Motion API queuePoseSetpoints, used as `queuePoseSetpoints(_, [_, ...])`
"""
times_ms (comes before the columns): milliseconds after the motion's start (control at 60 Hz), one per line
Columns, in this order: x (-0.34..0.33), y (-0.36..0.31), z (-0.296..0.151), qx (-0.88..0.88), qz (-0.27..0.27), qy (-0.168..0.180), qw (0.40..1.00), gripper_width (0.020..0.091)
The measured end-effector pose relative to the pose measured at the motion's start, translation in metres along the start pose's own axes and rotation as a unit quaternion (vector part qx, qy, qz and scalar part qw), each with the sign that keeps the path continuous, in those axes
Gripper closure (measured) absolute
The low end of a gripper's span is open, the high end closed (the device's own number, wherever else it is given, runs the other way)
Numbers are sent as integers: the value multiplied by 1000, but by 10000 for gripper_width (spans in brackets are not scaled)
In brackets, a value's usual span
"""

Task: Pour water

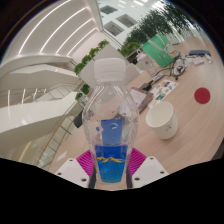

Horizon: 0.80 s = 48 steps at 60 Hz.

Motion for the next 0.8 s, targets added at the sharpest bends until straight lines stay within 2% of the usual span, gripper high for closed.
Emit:
queuePoseSetpoints(50, [0, -37, -10, 91, -51, -8, 995, 715])
queuePoseSetpoints(183, [30, -53, -30, 284, -140, -31, 948, 716])
queuePoseSetpoints(267, [45, -52, -41, 435, -198, -37, 878, 714])
queuePoseSetpoints(317, [54, -56, -58, 523, -204, -31, 827, 715])
queuePoseSetpoints(367, [60, -51, -59, 574, -233, -33, 784, 714])
queuePoseSetpoints(400, [62, -47, -61, 601, -242, -34, 761, 714])
queuePoseSetpoints(417, [41, -40, -61, 613, -255, -42, 747, 714])
queuePoseSetpoints(433, [61, -47, -65, 622, -236, -34, 746, 714])
queuePoseSetpoints(617, [57, -38, -67, 650, -241, -25, 721, 715])
queuePoseSetpoints(800, [50, -36, -73, 609, -236, -35, 756, 714])
Point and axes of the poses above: the point between the fingertips, and its own axes, seen from behind it with the camera up: y to the right, z down, x forward, the way the camera looks, the point moved 9 cm from there along -x, backward, against the way the camera looks, and after that the axes turned 4 degrees about -z, right-handed, at the moved point
